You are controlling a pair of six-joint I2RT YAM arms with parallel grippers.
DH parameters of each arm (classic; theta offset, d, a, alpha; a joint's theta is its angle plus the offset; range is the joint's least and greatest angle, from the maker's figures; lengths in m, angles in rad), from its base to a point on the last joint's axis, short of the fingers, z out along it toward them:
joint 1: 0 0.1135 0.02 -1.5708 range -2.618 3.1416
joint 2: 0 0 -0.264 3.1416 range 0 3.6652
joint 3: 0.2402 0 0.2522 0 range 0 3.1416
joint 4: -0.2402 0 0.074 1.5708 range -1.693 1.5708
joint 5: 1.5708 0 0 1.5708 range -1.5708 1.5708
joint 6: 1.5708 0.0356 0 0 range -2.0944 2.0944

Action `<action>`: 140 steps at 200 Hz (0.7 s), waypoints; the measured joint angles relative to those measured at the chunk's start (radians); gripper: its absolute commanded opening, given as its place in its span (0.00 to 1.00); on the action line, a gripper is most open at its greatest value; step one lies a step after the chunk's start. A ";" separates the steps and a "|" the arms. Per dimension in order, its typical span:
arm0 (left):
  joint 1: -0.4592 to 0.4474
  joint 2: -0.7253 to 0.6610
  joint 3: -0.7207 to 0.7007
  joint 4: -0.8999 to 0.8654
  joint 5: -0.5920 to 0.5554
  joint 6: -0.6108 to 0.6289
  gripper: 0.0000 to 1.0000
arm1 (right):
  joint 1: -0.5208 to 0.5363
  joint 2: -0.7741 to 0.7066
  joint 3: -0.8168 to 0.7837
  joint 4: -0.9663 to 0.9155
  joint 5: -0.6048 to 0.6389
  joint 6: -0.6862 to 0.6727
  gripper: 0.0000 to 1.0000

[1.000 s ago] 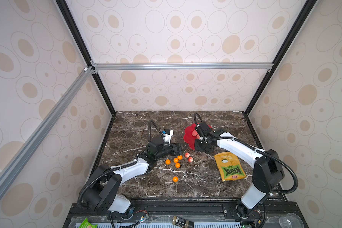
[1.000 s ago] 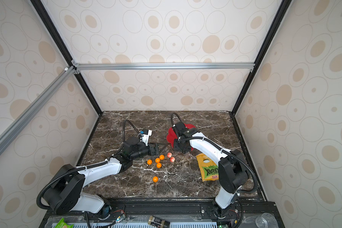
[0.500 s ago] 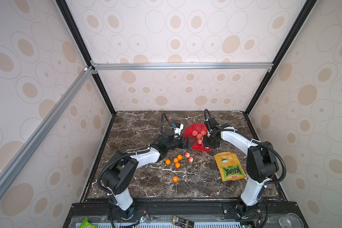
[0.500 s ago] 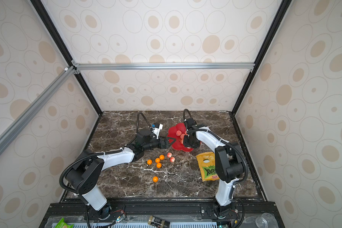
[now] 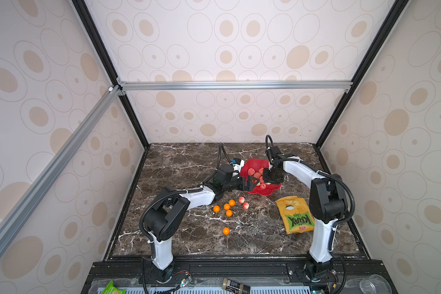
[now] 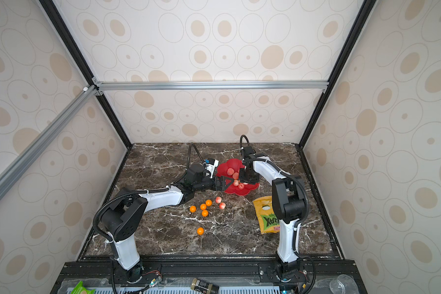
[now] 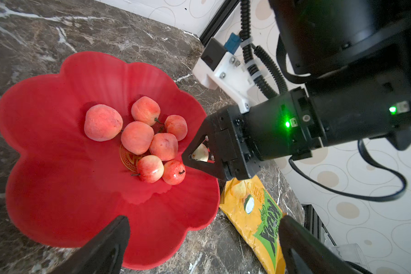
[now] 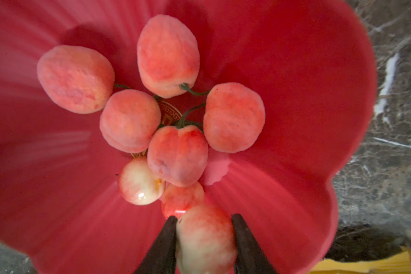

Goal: Arrange fruit in a fruit bowl
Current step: Place the fruit in the fruit bowl.

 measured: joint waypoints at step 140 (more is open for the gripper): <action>-0.010 0.003 0.003 -0.010 0.000 0.007 0.99 | -0.040 0.079 0.055 -0.027 0.023 -0.021 0.40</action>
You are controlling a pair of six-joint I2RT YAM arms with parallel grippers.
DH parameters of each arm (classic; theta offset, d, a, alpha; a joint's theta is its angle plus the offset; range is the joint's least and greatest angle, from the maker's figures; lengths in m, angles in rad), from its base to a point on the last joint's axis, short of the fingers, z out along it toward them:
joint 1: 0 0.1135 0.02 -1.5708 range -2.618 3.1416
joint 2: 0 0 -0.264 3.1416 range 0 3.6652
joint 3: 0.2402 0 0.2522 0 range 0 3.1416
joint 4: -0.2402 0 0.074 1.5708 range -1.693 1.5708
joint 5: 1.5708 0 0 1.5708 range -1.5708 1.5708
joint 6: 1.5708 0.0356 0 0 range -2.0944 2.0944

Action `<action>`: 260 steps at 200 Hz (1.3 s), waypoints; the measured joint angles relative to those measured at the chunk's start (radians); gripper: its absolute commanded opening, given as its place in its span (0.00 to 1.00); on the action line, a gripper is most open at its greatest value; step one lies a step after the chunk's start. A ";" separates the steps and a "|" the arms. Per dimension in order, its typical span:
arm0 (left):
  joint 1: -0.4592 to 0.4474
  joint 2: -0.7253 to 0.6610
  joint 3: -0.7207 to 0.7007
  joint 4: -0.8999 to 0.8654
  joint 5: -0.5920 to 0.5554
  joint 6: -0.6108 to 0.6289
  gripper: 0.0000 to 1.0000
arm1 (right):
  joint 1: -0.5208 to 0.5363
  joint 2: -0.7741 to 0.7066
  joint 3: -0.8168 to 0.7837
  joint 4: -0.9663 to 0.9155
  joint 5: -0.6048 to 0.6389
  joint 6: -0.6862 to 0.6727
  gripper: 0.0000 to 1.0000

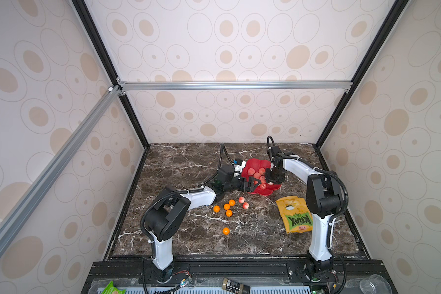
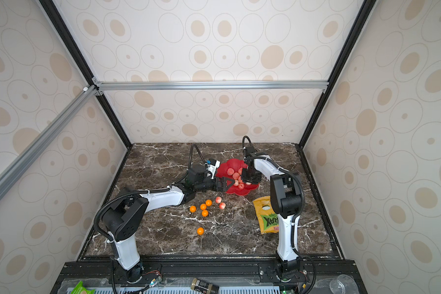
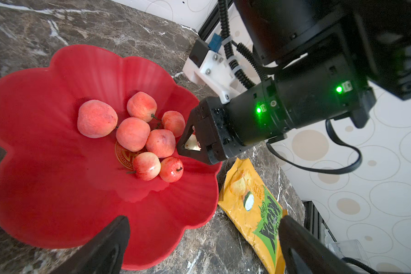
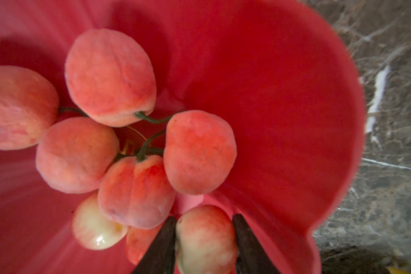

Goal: Arrange fruit in a fruit bowl
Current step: Place the fruit in the fruit bowl.

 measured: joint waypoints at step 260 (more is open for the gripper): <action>-0.002 -0.098 -0.007 -0.050 -0.025 0.021 0.99 | -0.002 -0.138 -0.016 -0.024 0.009 0.001 0.51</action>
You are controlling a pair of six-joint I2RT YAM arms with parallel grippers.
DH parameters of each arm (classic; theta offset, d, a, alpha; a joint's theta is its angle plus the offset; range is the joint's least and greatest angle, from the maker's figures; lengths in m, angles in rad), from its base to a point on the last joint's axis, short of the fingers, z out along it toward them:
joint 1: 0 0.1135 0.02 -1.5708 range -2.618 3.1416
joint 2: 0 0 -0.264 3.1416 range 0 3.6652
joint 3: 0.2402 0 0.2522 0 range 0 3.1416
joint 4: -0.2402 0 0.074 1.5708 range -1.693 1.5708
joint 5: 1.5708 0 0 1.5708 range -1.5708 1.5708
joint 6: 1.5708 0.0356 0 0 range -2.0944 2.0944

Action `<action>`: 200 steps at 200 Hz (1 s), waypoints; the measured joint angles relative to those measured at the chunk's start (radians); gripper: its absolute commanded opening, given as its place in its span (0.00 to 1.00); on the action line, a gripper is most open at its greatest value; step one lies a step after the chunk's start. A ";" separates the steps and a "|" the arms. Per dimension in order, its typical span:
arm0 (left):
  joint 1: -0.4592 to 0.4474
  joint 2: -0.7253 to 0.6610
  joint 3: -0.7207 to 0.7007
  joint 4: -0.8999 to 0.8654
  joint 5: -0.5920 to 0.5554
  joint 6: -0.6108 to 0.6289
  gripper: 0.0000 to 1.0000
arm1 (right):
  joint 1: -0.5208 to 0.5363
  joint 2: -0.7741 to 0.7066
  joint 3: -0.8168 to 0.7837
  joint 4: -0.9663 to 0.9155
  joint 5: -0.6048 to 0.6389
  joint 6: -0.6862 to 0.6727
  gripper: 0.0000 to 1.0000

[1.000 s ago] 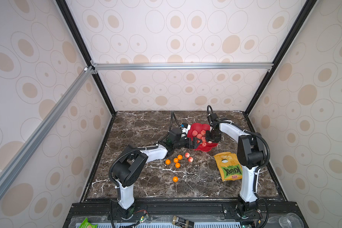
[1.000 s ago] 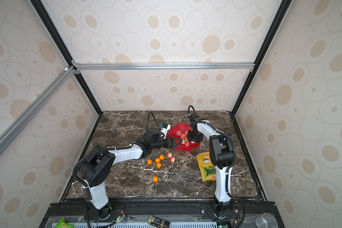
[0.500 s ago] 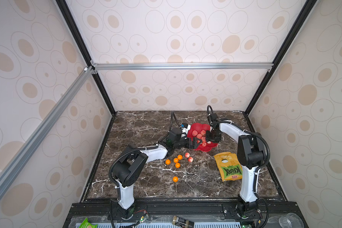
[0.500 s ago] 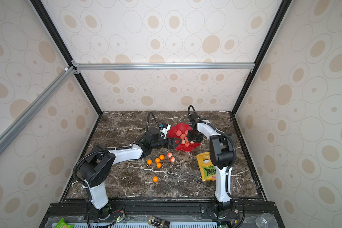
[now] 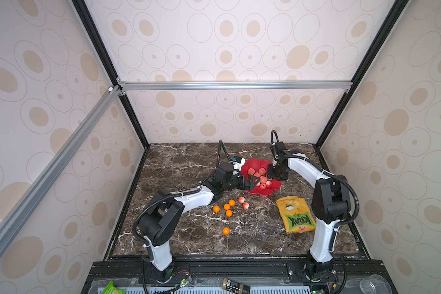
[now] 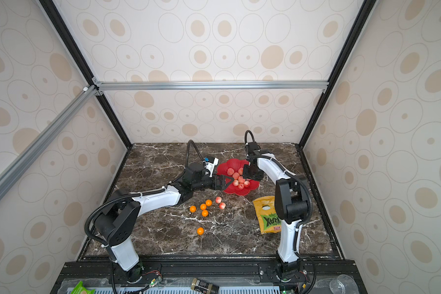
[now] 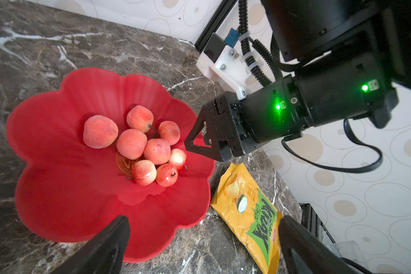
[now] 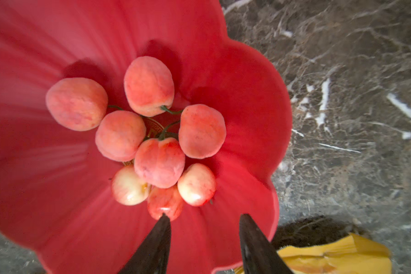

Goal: Arrange fruit in a fruit bowl
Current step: Pick up the fruit from the center of the table.

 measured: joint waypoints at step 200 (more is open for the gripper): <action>-0.005 -0.388 -0.412 0.000 -0.093 -0.032 0.99 | 0.248 -0.315 -0.327 0.066 0.014 0.011 0.49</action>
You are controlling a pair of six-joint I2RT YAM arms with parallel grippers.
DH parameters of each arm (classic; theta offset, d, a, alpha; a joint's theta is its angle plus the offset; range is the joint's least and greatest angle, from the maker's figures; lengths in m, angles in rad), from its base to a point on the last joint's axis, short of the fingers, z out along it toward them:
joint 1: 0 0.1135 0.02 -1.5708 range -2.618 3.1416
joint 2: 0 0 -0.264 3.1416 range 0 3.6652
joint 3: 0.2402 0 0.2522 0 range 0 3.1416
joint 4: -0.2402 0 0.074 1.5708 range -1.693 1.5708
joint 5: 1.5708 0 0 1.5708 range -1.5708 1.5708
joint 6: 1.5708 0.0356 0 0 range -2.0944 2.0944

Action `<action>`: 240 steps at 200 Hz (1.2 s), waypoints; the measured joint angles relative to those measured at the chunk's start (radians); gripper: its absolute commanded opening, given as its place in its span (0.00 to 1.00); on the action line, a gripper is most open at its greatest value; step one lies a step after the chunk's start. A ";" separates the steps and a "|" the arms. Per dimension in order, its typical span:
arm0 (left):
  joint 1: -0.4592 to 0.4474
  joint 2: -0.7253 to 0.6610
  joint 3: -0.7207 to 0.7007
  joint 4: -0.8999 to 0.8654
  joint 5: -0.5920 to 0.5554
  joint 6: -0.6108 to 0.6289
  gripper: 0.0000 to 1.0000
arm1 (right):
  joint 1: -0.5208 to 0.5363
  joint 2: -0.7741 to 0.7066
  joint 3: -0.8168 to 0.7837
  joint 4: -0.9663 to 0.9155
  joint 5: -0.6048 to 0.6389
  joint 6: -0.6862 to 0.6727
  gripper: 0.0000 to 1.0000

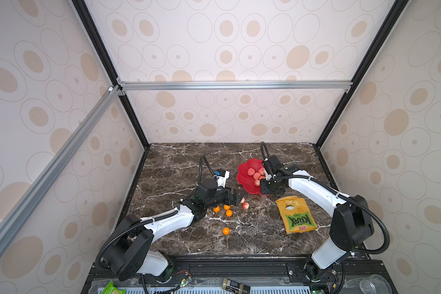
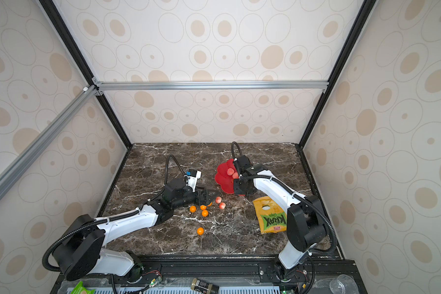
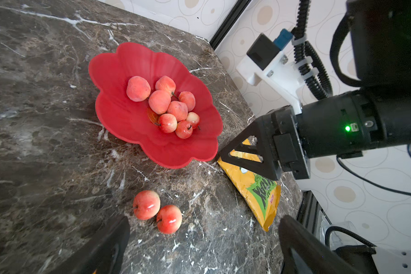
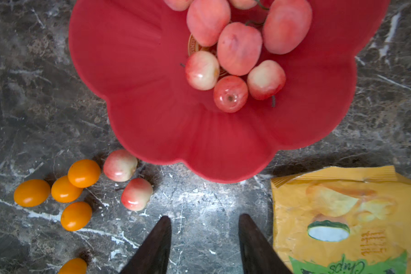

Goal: Arrange fruit in a fruit bowl
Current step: Pick up the fruit from the center of the table.

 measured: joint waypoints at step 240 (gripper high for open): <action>0.287 -0.320 -0.470 0.226 0.183 -0.227 0.99 | 0.356 0.400 0.400 -0.251 0.212 -0.142 0.29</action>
